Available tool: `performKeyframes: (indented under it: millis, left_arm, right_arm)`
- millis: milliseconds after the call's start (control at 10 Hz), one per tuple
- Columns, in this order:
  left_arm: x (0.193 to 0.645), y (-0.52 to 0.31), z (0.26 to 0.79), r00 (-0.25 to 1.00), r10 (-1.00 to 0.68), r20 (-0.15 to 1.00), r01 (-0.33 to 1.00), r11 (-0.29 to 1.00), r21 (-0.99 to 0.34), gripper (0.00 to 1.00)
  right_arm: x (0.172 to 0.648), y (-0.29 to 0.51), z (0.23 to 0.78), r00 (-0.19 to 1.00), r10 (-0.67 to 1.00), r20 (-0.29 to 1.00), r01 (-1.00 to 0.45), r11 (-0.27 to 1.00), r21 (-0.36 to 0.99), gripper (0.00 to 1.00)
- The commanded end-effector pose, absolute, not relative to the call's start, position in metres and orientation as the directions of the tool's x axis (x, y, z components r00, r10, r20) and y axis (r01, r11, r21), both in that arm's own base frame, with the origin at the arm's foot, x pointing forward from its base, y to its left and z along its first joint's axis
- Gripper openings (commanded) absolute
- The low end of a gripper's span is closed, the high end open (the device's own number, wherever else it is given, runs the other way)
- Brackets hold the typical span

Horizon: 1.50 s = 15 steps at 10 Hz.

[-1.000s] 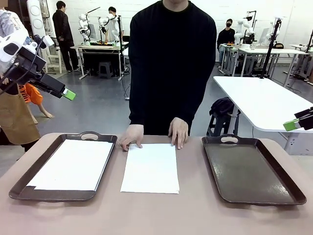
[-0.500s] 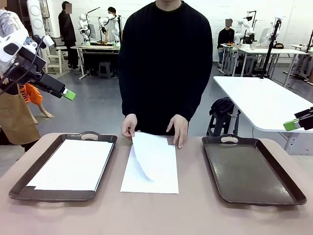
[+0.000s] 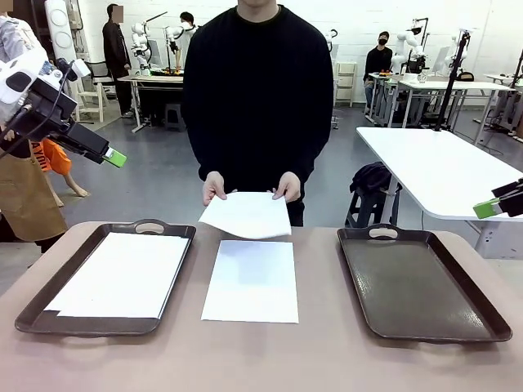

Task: Sort the A4 documents.
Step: Receive the A4 Paper.

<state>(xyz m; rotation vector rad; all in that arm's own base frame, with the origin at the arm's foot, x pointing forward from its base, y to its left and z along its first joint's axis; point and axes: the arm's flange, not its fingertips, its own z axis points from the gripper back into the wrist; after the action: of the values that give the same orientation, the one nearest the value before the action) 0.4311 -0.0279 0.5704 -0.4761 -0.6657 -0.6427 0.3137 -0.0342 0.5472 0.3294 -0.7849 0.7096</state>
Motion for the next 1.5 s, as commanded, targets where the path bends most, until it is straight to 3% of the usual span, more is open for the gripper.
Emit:
performKeyframes:
  millis: [0,1400]
  left_arm:
    - [0.4321,-0.0266,0.5704,0.599,-0.396,0.696,0.686,0.702,-0.192,1.0]
    - [0.4321,-0.0266,0.5704,0.599,-0.396,0.696,0.686,0.702,-0.192,1.0]
  right_arm:
    - [0.3147,-0.0337,0.5458,0.495,0.455,0.741,-0.694,0.719,0.022,1.0]
    - [0.3147,-0.0337,0.5458,0.495,0.455,0.741,-0.694,0.719,0.022,1.0]
